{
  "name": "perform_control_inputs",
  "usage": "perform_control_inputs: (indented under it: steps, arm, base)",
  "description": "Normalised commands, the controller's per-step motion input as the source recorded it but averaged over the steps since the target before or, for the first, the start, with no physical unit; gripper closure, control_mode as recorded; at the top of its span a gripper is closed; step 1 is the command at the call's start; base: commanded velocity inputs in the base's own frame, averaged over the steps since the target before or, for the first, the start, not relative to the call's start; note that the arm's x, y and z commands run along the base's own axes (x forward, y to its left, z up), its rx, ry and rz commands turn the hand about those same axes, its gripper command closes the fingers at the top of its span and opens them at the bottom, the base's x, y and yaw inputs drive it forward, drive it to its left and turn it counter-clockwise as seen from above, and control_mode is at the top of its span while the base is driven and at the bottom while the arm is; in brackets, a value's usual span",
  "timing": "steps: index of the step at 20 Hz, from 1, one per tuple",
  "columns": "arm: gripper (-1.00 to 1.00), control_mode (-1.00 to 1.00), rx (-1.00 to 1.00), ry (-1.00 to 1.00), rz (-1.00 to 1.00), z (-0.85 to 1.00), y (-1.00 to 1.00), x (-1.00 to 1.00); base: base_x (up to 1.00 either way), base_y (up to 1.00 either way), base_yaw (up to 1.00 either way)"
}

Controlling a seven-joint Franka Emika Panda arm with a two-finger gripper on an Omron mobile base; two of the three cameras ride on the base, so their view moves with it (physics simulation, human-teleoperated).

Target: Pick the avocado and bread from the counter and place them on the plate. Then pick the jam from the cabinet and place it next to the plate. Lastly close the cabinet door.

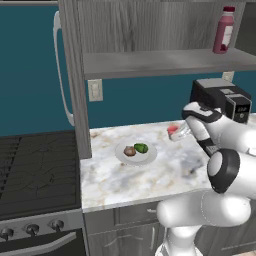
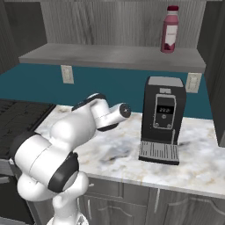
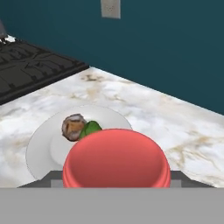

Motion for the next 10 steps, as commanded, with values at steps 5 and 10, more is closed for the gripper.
perform_control_inputs:
  steps: [5,10]
  arm:
    - [1.0,-1.0,0.0,0.0,0.0,-0.41,0.03,0.0]
    - [1.0,-1.0,0.0,0.0,0.0,-0.39,0.01,0.0]
  base:
    - [0.0,0.0,0.0]
    - [0.0,0.0,0.0]
